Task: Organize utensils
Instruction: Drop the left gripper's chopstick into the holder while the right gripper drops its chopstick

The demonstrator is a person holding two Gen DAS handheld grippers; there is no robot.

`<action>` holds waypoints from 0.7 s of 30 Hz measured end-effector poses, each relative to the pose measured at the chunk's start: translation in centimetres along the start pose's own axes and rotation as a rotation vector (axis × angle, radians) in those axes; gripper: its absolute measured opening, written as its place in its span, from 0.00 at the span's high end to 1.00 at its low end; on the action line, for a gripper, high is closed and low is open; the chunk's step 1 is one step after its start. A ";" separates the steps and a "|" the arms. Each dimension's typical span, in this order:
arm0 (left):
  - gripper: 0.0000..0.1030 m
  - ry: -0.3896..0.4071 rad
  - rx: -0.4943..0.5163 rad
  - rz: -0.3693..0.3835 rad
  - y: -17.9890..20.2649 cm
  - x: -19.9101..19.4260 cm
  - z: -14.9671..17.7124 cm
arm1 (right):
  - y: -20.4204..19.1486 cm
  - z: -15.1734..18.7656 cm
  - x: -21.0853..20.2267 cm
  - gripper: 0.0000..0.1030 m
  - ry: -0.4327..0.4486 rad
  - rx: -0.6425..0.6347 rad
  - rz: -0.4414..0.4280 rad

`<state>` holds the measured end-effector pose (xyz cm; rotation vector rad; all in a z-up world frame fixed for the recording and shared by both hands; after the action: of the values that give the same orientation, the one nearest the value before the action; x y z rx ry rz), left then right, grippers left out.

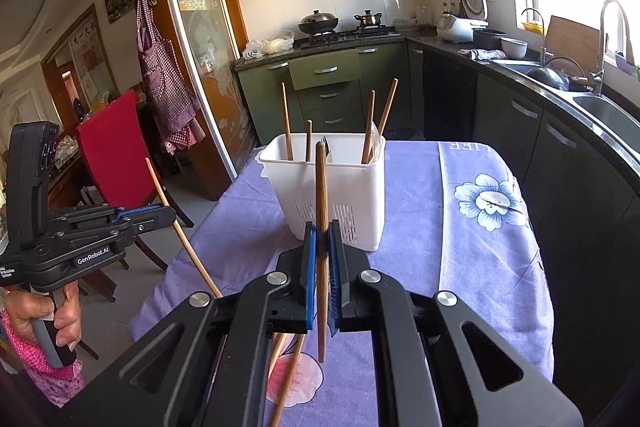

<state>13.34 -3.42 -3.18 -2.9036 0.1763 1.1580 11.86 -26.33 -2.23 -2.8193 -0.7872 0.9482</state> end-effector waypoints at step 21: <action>0.95 0.101 0.070 0.037 1.8 -4.0 -7.7 | -1.4 -8.8 -3.2 0.93 0.129 -0.065 -0.017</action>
<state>15.57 -5.21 5.19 -2.9106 0.2674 0.9892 14.13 -25.79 6.95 -2.8883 -0.8392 0.7420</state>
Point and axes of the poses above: each gripper's, at about its wrist camera, not at the fingertips, and x roughly the way its jaws point, y to its right, z to its underside, the point moved 3 cm from there along x, roughly the way its jaws point, and after that the axes turned 4 degrees about -z, right-handed, at the moved point
